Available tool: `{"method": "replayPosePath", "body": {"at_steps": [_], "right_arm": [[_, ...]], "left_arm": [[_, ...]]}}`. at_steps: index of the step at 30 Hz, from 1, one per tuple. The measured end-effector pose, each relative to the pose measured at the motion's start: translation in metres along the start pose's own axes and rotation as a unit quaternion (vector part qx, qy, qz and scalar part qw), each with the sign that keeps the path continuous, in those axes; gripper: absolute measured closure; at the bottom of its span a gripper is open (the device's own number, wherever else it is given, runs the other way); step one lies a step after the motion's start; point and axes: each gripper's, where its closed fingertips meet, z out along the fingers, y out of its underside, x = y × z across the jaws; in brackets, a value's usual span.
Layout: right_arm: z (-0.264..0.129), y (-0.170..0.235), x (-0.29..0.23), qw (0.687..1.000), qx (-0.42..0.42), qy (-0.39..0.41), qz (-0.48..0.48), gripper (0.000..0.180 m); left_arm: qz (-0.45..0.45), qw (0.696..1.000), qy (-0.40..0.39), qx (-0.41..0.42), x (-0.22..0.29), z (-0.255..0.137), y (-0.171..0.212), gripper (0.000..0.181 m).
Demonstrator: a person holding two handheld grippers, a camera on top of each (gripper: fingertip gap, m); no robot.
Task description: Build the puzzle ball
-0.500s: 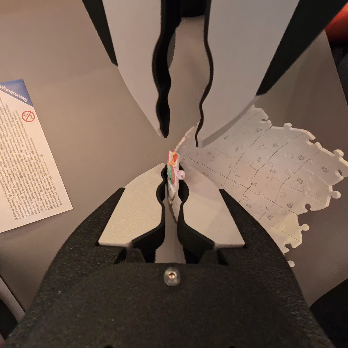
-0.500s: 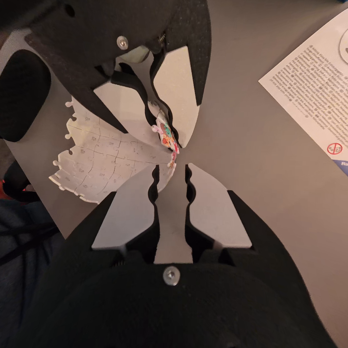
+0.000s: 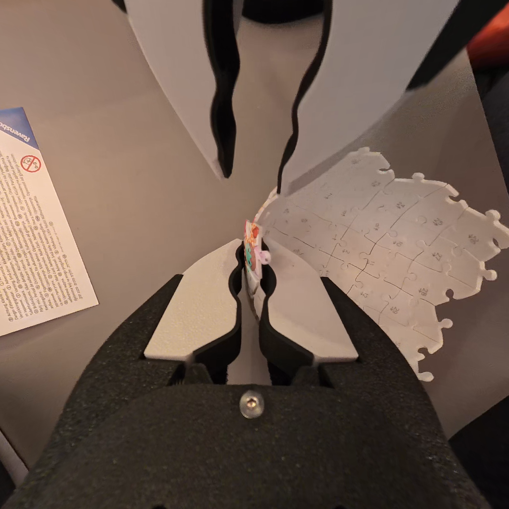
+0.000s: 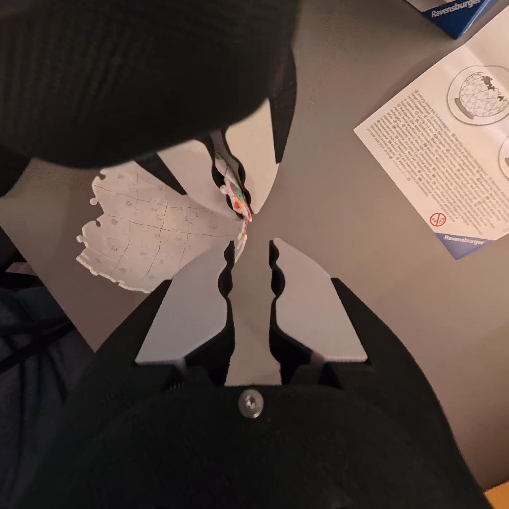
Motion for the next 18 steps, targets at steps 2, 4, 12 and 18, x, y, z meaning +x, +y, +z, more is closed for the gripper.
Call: {"method": "replayPosePath", "body": {"at_steps": [2, 4, 12, 18], "right_arm": [[-0.004, 0.001, 0.001, 1.000, 0.011, -0.011, 0.014, 0.155], [-0.005, 0.004, 0.003, 1.000, 0.015, -0.017, 0.020, 0.154], [-0.008, 0.013, 0.000, 0.999, 0.024, -0.035, 0.021, 0.154], [0.002, 0.002, -0.006, 0.999, 0.020, -0.044, 0.009, 0.154]], "left_arm": [[0.006, 1.000, -0.004, -0.002, 0.001, 0.001, 0.000, 0.173], [0.006, 1.000, -0.003, -0.003, 0.001, 0.001, 0.000, 0.172], [0.004, 1.000, -0.001, -0.010, 0.003, 0.004, 0.002, 0.165], [0.002, 1.000, -0.007, -0.015, 0.001, 0.002, 0.003, 0.164]]}}
